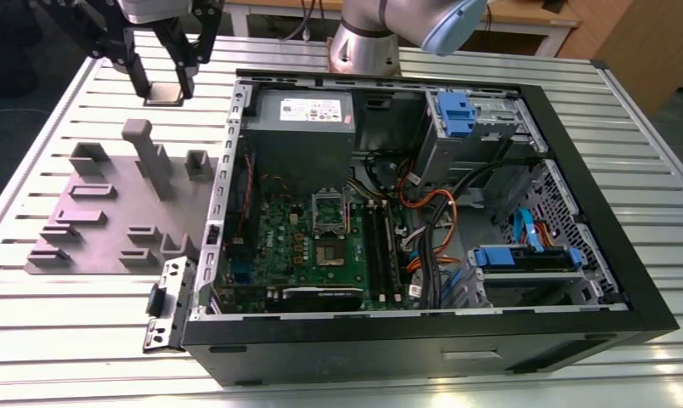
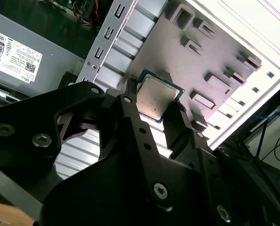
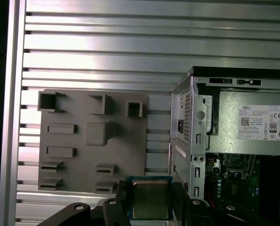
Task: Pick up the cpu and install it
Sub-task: 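Pick up the cpu and move it towards the insertion slot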
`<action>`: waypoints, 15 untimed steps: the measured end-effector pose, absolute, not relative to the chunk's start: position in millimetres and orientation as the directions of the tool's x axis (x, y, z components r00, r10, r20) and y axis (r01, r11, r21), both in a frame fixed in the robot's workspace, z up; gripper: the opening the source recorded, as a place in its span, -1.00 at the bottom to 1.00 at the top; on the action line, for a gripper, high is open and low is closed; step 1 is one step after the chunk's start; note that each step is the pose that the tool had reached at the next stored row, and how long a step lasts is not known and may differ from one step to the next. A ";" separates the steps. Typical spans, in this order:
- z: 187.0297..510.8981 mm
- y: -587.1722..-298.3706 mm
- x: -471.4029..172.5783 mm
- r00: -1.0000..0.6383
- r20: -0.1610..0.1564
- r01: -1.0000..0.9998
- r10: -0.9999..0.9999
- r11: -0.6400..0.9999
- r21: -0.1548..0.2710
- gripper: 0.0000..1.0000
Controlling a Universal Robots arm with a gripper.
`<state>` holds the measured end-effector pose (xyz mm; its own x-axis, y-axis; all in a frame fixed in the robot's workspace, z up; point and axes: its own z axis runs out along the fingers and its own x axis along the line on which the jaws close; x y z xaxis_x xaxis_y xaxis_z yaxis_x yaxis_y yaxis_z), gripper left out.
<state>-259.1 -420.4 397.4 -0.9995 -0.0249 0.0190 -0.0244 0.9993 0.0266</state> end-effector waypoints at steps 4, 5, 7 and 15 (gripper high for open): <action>397.3 -420.4 -255.9 -1.000 0.019 -0.024 -0.025 0.999 0.027 -0.06; 397.3 -420.4 -255.1 -1.000 0.019 -0.024 -0.025 0.999 0.027 -0.06; 397.3 -420.4 -253.7 -1.000 0.019 -0.024 -0.025 0.999 0.027 -0.06; 397.3 -420.4 -249.1 -1.000 0.019 -0.024 -0.025 0.999 0.027 -0.06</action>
